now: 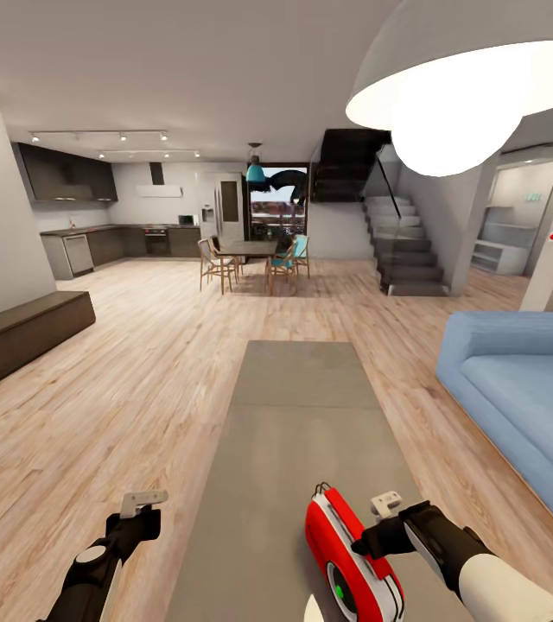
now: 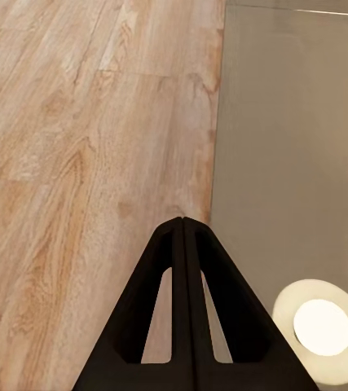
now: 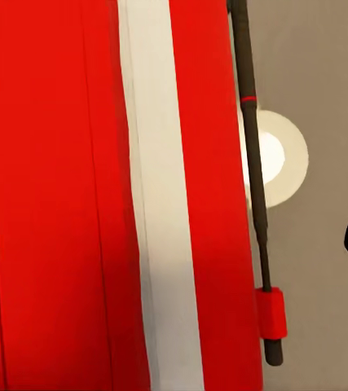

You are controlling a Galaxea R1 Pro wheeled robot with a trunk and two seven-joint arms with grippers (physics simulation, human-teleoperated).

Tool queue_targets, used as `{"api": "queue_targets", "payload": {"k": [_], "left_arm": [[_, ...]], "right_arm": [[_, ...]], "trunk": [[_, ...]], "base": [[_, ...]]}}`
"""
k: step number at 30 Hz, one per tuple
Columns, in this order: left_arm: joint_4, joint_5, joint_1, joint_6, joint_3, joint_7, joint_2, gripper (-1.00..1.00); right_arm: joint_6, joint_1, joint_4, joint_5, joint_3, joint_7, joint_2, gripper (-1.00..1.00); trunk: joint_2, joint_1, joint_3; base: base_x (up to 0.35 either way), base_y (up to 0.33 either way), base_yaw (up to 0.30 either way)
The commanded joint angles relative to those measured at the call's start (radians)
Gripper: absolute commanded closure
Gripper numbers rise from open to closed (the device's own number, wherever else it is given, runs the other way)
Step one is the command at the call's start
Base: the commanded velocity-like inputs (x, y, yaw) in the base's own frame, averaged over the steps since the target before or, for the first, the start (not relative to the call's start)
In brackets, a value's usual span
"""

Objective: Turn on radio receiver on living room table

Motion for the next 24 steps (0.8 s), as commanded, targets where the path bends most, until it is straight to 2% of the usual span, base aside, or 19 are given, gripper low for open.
{"api": "queue_targets", "payload": {"k": [1, 20, 24], "left_arm": [[0.0, 0.0, 0.0, 0.0, 0.0, 0.0, 0.0, 1.0], [0.0, 0.0, 0.0, -0.001, -0.003, 0.0, 0.007, 1.0], [0.0, -0.001, 0.0, -0.003, -0.003, 0.0, 0.008, 1.0]], "right_arm": [[0.0, 0.0, 0.0, 0.0, 0.0, 0.0, 0.0, -1.0], [0.0, 0.0, 0.0, -0.001, 0.0, 0.0, 0.0, -1.0], [0.0, 0.0, 0.0, -0.001, 0.0, 0.0, 0.0, -1.0]], "trunk": [[0.0, 0.0, 0.0], [0.0, 0.0, 0.0], [0.028, -0.015, 0.013]], "base": [[0.0, 0.0, 0.0], [0.0, 0.0, 0.0], [0.0, 0.0, 0.0]]}}
